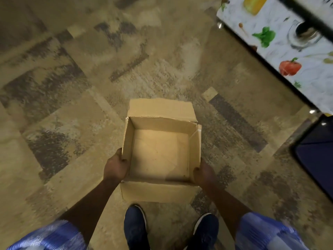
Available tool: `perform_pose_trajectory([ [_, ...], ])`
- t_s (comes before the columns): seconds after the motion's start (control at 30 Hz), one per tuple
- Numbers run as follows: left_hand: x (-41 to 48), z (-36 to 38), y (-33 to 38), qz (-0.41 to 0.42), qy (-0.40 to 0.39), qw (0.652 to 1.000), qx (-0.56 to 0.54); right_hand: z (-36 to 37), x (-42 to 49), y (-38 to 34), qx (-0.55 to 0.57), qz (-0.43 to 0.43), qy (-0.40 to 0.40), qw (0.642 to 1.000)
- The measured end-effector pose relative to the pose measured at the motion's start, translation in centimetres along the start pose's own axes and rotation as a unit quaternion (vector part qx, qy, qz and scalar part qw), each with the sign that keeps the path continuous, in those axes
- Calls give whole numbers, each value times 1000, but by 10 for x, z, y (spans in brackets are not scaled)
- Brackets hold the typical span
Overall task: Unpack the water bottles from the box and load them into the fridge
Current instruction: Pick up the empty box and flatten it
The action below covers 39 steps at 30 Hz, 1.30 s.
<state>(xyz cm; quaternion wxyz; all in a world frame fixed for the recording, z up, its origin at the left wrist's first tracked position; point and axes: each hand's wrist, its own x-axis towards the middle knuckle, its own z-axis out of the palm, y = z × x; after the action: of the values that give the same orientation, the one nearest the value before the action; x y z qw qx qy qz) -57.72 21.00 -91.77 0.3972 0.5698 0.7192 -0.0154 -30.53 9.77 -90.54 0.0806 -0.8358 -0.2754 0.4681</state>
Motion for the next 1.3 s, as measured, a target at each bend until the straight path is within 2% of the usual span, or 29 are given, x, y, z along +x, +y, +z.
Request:
perform_pose_trajectory([
  [0.4,-201,-250,174,94,28,993,-66,-193,-260,-127,74,-32,76,994],
  [0.6,-288,-355,238,129,66,987,-63,-270,-373,-187,103,-93,122,983],
  [0.8,-322,-413,272,173,105,977,-66,-319,-417,-233,79,-148,164,972],
  [1.07,-334,-444,290,202,159,957,-131,-338,-415,-272,55,-162,198,965],
  [1.13,-332,-450,294,198,173,956,-128,-335,-419,-285,-4,-151,248,957],
  [1.2,-331,-454,299,193,187,958,-105,-329,-428,-300,-134,-192,313,921],
  [1.23,-332,-456,303,188,192,959,-94,-325,-432,-308,-176,-245,311,901],
  [1.3,-331,-461,312,186,193,960,-76,-313,-438,-325,-214,-360,205,884],
])
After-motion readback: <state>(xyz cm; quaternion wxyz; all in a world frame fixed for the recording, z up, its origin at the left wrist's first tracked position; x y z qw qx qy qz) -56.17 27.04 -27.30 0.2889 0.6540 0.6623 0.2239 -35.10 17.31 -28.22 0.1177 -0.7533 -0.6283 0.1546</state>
